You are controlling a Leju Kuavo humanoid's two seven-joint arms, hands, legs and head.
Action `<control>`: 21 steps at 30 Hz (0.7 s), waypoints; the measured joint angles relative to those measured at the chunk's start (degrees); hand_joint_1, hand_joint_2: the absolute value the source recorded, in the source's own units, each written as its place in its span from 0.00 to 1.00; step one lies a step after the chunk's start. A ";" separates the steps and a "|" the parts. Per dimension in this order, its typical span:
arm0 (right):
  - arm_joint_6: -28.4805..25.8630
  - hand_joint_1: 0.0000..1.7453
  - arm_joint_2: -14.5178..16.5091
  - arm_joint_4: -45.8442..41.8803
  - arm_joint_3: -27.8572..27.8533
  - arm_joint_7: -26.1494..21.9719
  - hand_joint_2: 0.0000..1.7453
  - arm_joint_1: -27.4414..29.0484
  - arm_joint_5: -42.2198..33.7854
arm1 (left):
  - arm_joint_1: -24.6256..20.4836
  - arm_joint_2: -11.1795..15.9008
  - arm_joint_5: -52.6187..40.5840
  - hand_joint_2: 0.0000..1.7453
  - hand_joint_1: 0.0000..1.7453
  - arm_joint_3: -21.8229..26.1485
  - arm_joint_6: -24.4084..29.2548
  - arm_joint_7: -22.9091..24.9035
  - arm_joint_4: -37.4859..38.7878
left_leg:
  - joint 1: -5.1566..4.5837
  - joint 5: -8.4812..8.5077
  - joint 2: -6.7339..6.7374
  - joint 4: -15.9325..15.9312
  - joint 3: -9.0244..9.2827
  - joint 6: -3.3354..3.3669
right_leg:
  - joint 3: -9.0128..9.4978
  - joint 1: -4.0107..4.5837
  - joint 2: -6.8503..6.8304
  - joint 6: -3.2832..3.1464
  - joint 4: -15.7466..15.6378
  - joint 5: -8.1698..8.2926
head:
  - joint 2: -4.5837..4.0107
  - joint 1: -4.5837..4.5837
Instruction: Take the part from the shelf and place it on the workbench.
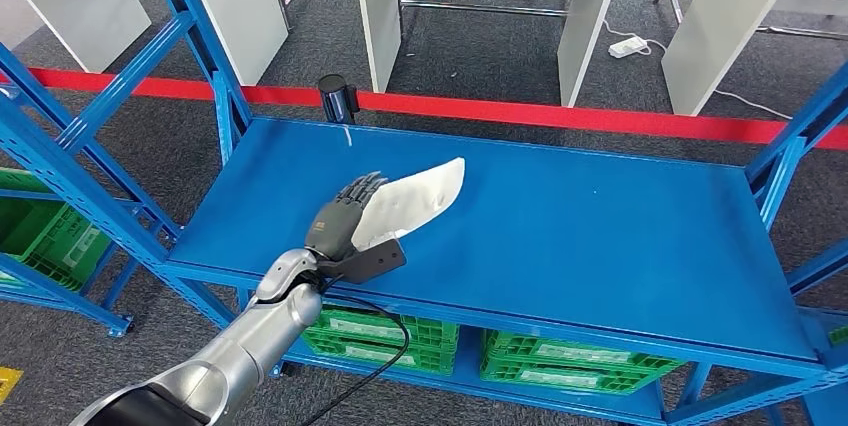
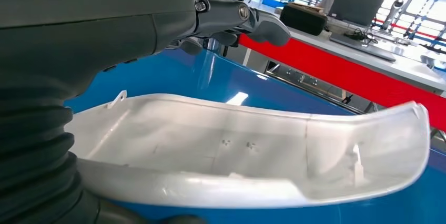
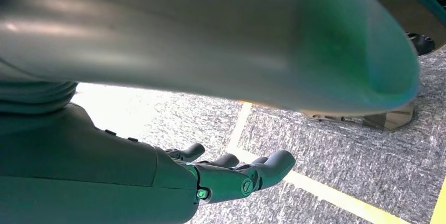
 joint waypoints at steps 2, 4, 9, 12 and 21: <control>0.00 0.00 0.00 0.00 0.00 0.00 0.00 0.00 0.00 | 0.00 0.01 0.07 1.00 1.00 0.00 -0.01 -0.25 0.15 | 0.00 0.00 0.00 0.00 0.00 0.00 | 0.00 0.00 0.00 0.00 0.00 0.00 | 0.00 0.00; 0.00 0.00 0.00 0.00 0.00 0.01 0.00 0.00 0.00 | 0.02 0.02 -0.04 1.00 1.00 0.00 -0.03 -0.49 0.20 | 0.00 0.00 0.00 0.00 -0.01 0.00 | 0.00 0.00 0.00 0.00 0.00 0.00 | 0.00 0.00; 0.00 0.00 0.00 0.00 0.00 0.07 0.00 0.00 -0.01 | 0.05 0.14 -0.38 1.00 1.00 0.00 -0.10 -0.70 0.20 | 0.00 0.00 0.00 0.00 -0.01 0.00 | 0.00 0.00 0.00 0.00 0.00 0.00 | 0.00 0.00; 0.00 0.00 0.00 0.00 0.00 0.07 0.00 0.00 0.00 | 0.05 0.18 -0.45 1.00 1.00 0.00 -0.11 -0.71 0.20 | 0.00 0.00 0.00 0.00 -0.01 0.00 | 0.00 0.00 0.00 0.00 0.00 0.00 | 0.00 0.00; 0.00 0.00 0.00 0.00 0.00 0.08 0.00 0.00 0.00 | 0.07 0.25 -0.49 1.00 1.00 0.00 -0.12 -0.77 0.20 | 0.00 0.00 0.00 0.00 -0.01 0.00 | 0.00 0.00 0.00 0.00 0.00 0.00 | 0.00 0.00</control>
